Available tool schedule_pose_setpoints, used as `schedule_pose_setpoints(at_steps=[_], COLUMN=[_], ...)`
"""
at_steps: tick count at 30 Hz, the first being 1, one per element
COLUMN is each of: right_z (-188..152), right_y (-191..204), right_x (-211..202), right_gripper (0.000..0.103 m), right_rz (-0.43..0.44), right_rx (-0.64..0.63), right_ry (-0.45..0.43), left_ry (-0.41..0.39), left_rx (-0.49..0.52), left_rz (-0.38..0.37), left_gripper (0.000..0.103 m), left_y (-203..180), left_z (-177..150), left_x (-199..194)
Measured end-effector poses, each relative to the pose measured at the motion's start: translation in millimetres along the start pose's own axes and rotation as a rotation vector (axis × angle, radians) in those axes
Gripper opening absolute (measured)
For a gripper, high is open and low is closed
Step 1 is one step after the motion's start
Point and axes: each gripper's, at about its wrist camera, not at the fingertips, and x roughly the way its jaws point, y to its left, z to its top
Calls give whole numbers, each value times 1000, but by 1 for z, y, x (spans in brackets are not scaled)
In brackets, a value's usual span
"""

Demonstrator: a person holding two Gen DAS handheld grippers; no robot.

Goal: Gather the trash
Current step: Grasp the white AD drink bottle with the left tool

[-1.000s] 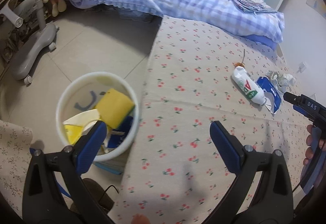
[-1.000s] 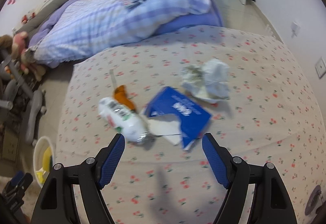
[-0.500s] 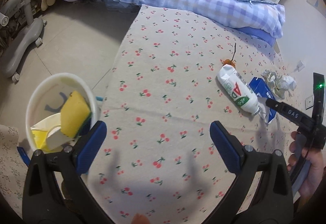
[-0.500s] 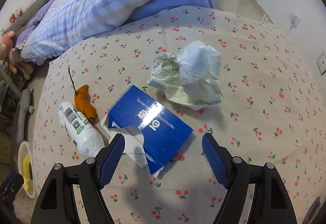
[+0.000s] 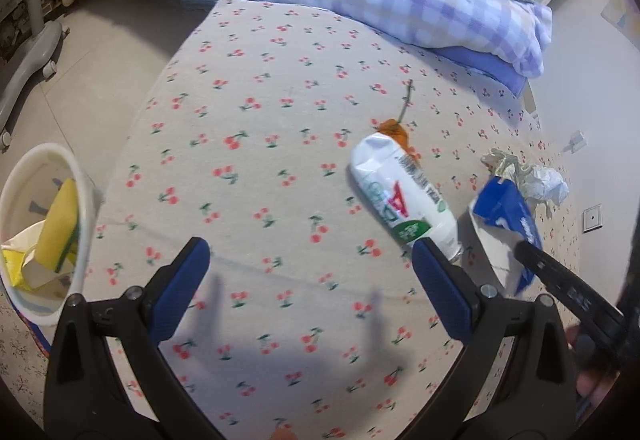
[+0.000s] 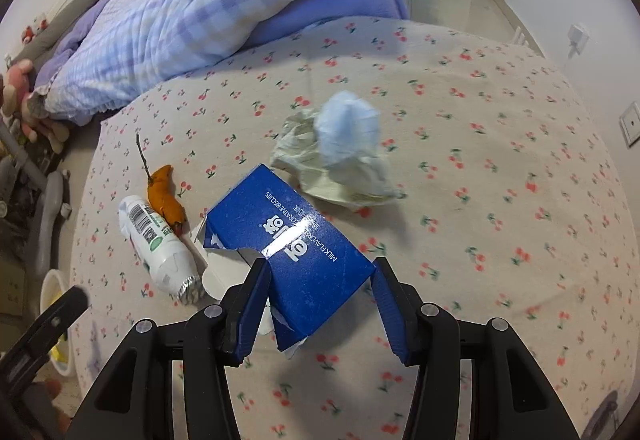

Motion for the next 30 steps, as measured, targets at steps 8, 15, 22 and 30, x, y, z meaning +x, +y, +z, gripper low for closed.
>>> schedule_pose_setpoints(at_steps=[8,15,22,30], right_z=[-15,-24,-31,-39], right_y=[-46,-78,-101,-102], right_x=[-44,-59,-61,-68], right_gripper=[53,53,53,53], right_rz=[6,-1,-9,-2], right_rx=[43,66,91,94], right_ry=[-47,-57,-49,-53], left_ry=[33,31,57,90], left_rx=[-20,-56,-50,39], left_rz=[-11,15,13,-69], left_gripper=[94,82,64,57], left_y=[-41,-63,-65,-55], left_z=[9,20,17,-1], left_x=[34,51,61,44])
